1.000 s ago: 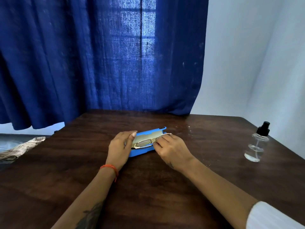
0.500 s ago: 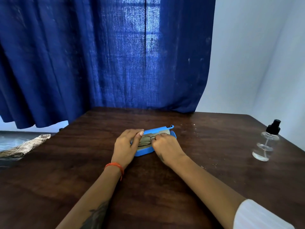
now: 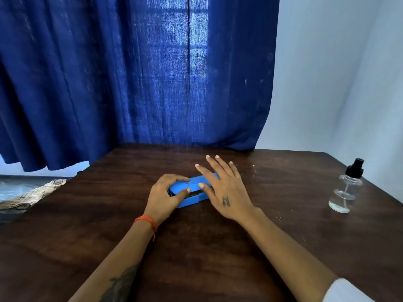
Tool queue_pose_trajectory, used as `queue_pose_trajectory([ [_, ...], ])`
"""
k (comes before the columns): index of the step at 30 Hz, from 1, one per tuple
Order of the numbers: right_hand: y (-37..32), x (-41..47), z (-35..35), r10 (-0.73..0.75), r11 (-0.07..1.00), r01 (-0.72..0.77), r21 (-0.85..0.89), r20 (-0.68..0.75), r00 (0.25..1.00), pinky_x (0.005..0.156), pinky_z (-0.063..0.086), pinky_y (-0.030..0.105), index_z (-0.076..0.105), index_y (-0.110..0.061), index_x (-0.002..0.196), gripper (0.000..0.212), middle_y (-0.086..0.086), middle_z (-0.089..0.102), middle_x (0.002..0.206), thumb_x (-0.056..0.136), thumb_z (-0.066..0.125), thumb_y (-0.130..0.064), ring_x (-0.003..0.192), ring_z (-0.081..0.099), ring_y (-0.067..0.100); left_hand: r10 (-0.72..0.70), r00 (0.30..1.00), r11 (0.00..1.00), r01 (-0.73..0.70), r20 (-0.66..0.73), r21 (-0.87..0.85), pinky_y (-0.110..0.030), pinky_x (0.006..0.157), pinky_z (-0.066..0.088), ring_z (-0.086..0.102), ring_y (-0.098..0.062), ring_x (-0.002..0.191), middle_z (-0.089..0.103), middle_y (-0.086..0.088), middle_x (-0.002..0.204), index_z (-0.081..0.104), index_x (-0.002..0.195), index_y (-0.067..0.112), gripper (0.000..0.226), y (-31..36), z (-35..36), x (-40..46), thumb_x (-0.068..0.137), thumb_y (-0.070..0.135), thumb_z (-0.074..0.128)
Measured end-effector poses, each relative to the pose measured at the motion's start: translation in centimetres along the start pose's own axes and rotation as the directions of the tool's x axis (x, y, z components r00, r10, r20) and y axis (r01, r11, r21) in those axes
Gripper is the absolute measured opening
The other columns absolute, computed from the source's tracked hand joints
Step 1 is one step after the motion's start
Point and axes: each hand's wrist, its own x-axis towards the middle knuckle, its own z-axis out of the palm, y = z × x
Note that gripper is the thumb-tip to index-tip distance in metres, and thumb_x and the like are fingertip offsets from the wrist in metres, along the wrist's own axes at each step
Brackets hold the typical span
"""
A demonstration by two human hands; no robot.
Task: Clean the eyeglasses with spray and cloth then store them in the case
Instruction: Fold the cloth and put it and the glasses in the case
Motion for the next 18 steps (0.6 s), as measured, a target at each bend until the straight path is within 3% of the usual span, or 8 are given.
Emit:
queue_pose_trajectory([
  [3, 1.0, 0.1, 1.4, 0.028, 0.999, -0.033, 0.02, 0.208, 0.978, 0.116, 0.001, 0.051, 0.012, -0.04, 0.145, 0.064, 0.002, 0.004, 0.158, 0.086, 0.0, -0.063, 0.144, -0.003, 0.026, 0.002, 0.998, 1.0, -0.001, 0.056, -0.015, -0.002, 0.088, 0.032, 0.051, 0.002, 0.102, 0.057, 0.011, 0.103, 0.062, 0.096, 0.036, 0.029, -0.3, -0.1, -0.1, 0.07, 0.028, 0.072],
  [5, 1.2, -0.6, 2.2, 0.026, 0.997, -0.046, 0.064, 0.281, 0.959, 0.115, -0.005, 0.047, 0.003, -0.044, 0.144, 0.069, -0.001, -0.003, 0.158, 0.081, -0.005, -0.069, 0.144, -0.011, 0.024, -0.012, 0.996, 1.0, 0.013, 0.091, -0.012, 0.0, 0.088, 0.03, 0.05, 0.004, 0.103, 0.056, 0.007, 0.106, 0.062, 0.1, 0.036, 0.034, -0.4, 0.0, -0.1, 0.066, 0.034, 0.067],
  [7, 1.2, -1.0, 2.5, 0.022, 0.991, -0.065, 0.118, 0.33, 0.944, 0.114, -0.006, 0.043, -0.001, -0.046, 0.144, 0.07, -0.003, -0.003, 0.158, 0.078, -0.002, -0.07, 0.143, -0.014, 0.022, -0.029, 0.991, 1.0, 0.029, 0.131, 0.0, -0.004, 0.091, 0.031, 0.051, 0.0, 0.106, 0.056, 0.006, 0.111, 0.062, 0.108, 0.03, 0.042, -0.2, 0.1, 0.0, 0.066, 0.033, 0.065],
  [10, 1.2, -1.3, 2.5, 0.036, 0.985, -0.094, 0.147, 0.358, 0.933, 0.114, -0.009, 0.042, -0.002, -0.046, 0.144, 0.071, -0.004, -0.002, 0.158, 0.078, 0.002, -0.073, 0.143, -0.016, 0.021, -0.024, 0.986, 0.999, 0.02, 0.168, 0.03, -0.022, 0.104, 0.033, 0.049, -0.009, 0.117, 0.054, 0.009, 0.121, 0.059, 0.121, 0.023, 0.056, -0.5, 0.2, -0.1, 0.068, 0.042, 0.063],
  [12, 1.0, -1.5, 2.4, 0.037, 0.986, -0.091, 0.136, 0.354, 0.934, 0.113, -0.011, 0.043, -0.003, -0.046, 0.143, 0.073, -0.004, -0.003, 0.158, 0.076, 0.0, -0.074, 0.142, -0.017, 0.022, -0.021, 0.982, 0.997, 0.006, 0.187, 0.082, -0.028, 0.111, 0.026, 0.039, -0.011, 0.128, 0.046, 0.011, 0.132, 0.052, 0.128, 0.024, 0.064, -0.9, 0.2, -0.2, 0.07, 0.049, 0.058],
  [15, 0.7, -1.8, 2.4, 0.042, 0.989, -0.09, 0.114, 0.371, 0.928, 0.112, -0.015, 0.047, -0.006, -0.047, 0.143, 0.074, -0.005, -0.008, 0.157, 0.075, -0.002, -0.074, 0.142, -0.02, 0.022, -0.006, 0.979, 0.984, -0.031, 0.204, 0.175, -0.03, 0.114, 0.01, 0.014, -0.018, 0.14, 0.03, 0.013, 0.142, 0.042, 0.135, 0.025, 0.063, -1.3, 0.5, -0.4, 0.075, 0.042, 0.054],
  [18, 0.8, -1.7, 2.4, 0.047, 0.989, -0.097, 0.108, 0.389, 0.92, 0.113, -0.015, 0.048, -0.007, -0.046, 0.143, 0.069, -0.005, -0.01, 0.157, 0.08, 0.005, -0.071, 0.141, -0.022, 0.022, 0.033, 0.973, 0.97, -0.087, 0.229, 0.228, -0.037, 0.116, 0.003, 0.012, -0.028, 0.143, 0.033, 0.002, 0.147, 0.039, 0.136, 0.029, 0.059, -1.8, 0.7, -0.3, 0.08, 0.046, 0.05],
])
